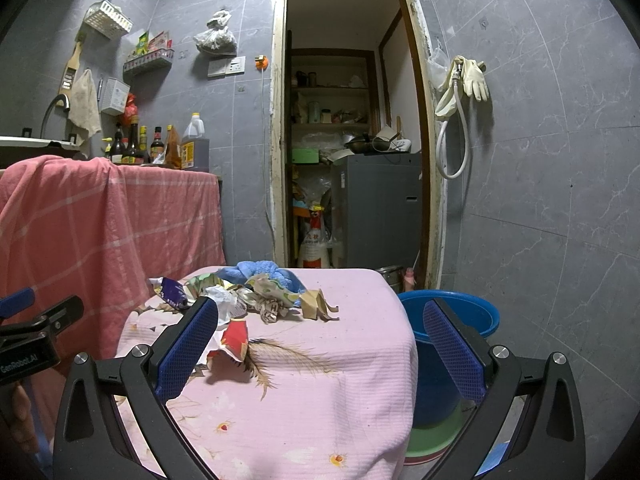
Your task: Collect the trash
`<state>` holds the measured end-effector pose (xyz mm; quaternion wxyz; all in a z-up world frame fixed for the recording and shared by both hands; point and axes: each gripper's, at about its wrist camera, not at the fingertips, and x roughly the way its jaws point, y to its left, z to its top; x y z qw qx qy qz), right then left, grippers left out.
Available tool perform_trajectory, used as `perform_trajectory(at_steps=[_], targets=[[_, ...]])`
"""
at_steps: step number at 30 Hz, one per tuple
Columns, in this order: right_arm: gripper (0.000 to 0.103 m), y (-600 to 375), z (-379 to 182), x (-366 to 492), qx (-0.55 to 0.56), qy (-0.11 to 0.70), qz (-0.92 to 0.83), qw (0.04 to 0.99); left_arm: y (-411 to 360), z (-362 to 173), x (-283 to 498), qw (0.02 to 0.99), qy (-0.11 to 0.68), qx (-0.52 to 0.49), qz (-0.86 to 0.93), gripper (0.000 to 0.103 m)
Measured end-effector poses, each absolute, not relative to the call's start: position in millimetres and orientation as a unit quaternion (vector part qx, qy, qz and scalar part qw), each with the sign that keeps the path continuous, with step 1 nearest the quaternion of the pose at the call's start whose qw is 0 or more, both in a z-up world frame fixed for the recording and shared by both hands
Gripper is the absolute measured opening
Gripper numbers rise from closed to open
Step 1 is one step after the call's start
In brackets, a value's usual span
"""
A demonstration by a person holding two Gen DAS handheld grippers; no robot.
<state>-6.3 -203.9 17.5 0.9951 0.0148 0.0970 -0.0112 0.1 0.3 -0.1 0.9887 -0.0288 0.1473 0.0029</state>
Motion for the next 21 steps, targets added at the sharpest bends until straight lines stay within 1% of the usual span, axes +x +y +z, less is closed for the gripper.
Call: perform_trajectory(at_steps=[16,21], targets=[[0.103,-202,16,-2,0.014,0.107,-0.005,0.994,2,-8,1,0.988,0.152,-0.028,0.007,0.101],[0.103,-202,17,6,0.009,0.112,0.0,0.994,-3,-8,16,0.987,0.158,-0.021,0.005,0.101]])
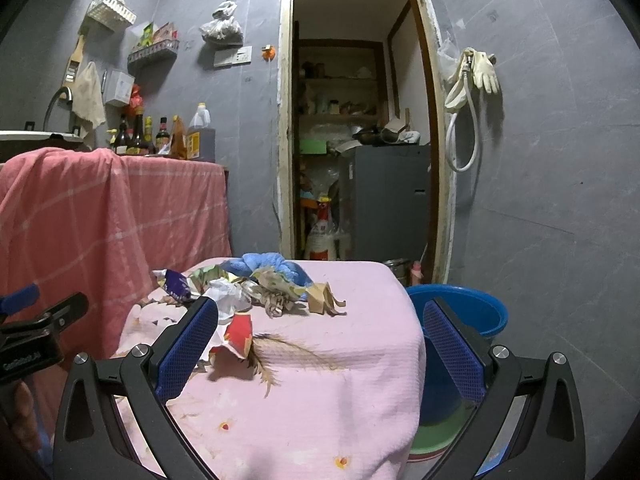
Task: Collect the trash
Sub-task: 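Grasp the tan paper scrap with the right tool while the left tool grasps crumpled white paper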
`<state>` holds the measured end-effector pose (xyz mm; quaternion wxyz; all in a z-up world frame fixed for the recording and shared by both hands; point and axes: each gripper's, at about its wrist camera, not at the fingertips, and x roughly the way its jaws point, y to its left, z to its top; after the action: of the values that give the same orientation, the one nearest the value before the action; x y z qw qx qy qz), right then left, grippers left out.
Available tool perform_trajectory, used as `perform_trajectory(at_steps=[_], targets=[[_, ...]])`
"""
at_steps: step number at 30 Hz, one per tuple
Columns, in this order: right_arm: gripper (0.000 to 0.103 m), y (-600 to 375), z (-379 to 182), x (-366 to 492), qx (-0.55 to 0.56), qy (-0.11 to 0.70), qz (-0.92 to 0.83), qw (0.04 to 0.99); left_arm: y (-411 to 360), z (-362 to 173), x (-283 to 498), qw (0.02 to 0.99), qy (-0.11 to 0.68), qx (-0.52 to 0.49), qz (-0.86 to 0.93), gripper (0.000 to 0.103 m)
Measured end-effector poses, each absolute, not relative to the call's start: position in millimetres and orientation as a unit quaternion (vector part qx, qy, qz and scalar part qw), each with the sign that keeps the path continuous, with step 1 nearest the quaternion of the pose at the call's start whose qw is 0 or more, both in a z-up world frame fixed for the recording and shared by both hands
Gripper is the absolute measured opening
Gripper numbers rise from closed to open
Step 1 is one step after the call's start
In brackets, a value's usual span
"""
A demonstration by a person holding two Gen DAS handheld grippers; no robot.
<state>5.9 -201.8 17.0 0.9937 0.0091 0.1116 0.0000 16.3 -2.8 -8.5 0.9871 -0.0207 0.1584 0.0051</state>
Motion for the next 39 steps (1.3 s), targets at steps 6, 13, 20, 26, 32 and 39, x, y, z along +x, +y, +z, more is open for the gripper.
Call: perform_trajectory(at_steps=[6,13,20,26,32,39], targets=[[0.103,-213,28,34,0.01,0.113,0.009,0.993,-11,-2,47,0.982,0.183,-0.038,-0.016,0.101],[0.103,-232,40,69,0.004,0.12,-0.008,0.993,-26,6,87,0.975,0.207,-0.062,-0.045,0.101],[0.103,-248,36,106,0.01,0.144,-0.016,0.989,-41,3,125,0.965,0.246,-0.056,-0.066,0.101],[0.103,-254,22,136,0.003,0.167,-0.013,0.986,-48,-9,153,0.953,0.285,-0.053,-0.085,0.101],[0.103,-260,0,168,0.002,0.213,0.013,0.977,-53,-24,176,0.933,0.333,-0.07,-0.115,0.084],[0.095,-259,-29,201,0.002,0.284,0.067,0.956,-56,-38,191,0.91,0.376,-0.093,-0.146,0.053]])
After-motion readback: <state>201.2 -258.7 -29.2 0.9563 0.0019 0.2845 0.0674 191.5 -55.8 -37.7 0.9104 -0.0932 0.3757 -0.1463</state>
